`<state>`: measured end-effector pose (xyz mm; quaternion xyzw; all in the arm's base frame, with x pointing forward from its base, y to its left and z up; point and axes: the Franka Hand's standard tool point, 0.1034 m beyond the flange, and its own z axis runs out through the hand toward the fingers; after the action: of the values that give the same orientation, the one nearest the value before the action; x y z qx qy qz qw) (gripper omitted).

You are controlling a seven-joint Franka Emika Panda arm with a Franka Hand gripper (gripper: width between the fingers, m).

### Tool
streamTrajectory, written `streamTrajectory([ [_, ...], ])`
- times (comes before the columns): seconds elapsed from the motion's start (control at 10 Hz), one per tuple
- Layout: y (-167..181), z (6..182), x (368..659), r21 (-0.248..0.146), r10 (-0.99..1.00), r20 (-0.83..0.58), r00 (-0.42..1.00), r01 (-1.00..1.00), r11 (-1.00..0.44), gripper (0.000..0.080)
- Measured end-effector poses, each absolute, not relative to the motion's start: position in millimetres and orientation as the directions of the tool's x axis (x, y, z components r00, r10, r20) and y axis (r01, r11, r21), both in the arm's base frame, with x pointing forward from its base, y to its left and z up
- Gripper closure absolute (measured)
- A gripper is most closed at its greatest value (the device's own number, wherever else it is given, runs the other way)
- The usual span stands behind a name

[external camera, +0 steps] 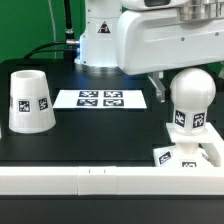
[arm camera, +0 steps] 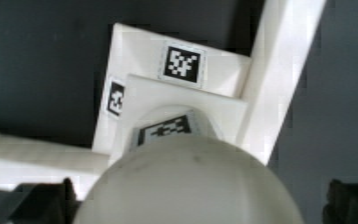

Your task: Assemble lamp

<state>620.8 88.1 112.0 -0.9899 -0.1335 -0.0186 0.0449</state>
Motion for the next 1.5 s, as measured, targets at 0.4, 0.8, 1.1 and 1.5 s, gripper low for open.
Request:
streamTrajectory([
  [0.4, 87.1, 109.7, 620.5, -0.022, 0.575, 0.047, 0.817, 0.577, -0.817, 0.0101],
  [0.8, 83.9, 109.3, 620.5, -0.005, 0.745, 0.044, 0.666, 0.746, -0.666, 0.0101],
  [1.1, 83.3, 109.9, 621.2, 0.025, 0.881, 0.02, 0.473, 0.88, -0.474, 0.0101],
  [1.5, 85.7, 109.6, 621.8, 0.016, 0.991, -0.032, 0.131, 0.991, -0.13, 0.0101],
])
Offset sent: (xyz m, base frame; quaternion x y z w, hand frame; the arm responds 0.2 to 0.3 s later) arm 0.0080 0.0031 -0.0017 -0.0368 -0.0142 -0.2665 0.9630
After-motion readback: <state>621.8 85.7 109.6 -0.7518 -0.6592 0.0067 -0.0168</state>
